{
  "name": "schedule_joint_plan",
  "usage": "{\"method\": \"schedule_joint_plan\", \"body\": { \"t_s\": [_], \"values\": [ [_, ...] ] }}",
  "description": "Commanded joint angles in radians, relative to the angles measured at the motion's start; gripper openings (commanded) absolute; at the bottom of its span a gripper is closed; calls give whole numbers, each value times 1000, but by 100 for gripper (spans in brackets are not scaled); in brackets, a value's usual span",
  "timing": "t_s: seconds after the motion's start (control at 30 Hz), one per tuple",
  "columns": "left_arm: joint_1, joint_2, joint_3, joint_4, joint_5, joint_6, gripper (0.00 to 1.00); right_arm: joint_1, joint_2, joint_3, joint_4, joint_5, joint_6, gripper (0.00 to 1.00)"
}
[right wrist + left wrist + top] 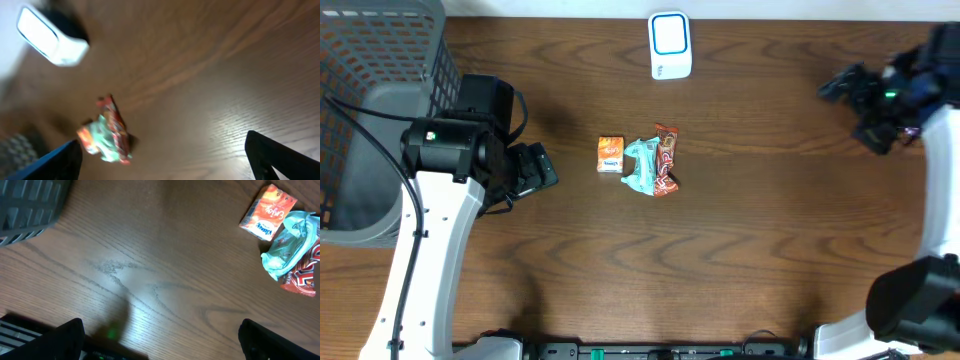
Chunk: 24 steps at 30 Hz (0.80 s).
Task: Scan the item barcode
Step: 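Swing the right gripper back toward the snack row, then lower the right gripper onto the red chocolate bar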
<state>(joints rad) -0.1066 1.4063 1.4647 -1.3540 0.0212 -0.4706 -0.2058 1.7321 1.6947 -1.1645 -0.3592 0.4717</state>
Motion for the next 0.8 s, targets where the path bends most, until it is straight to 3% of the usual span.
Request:
{"method": "schedule_joint_plan", "body": {
  "t_s": [0.0,0.77],
  "values": [
    [3,5,3,-3,-6,3,98,95,41,-21,-6,81,-42,99],
    [3,5,3,-3,-6,3,98,410,103,-51,109,120,-39,99]
  ]
}}
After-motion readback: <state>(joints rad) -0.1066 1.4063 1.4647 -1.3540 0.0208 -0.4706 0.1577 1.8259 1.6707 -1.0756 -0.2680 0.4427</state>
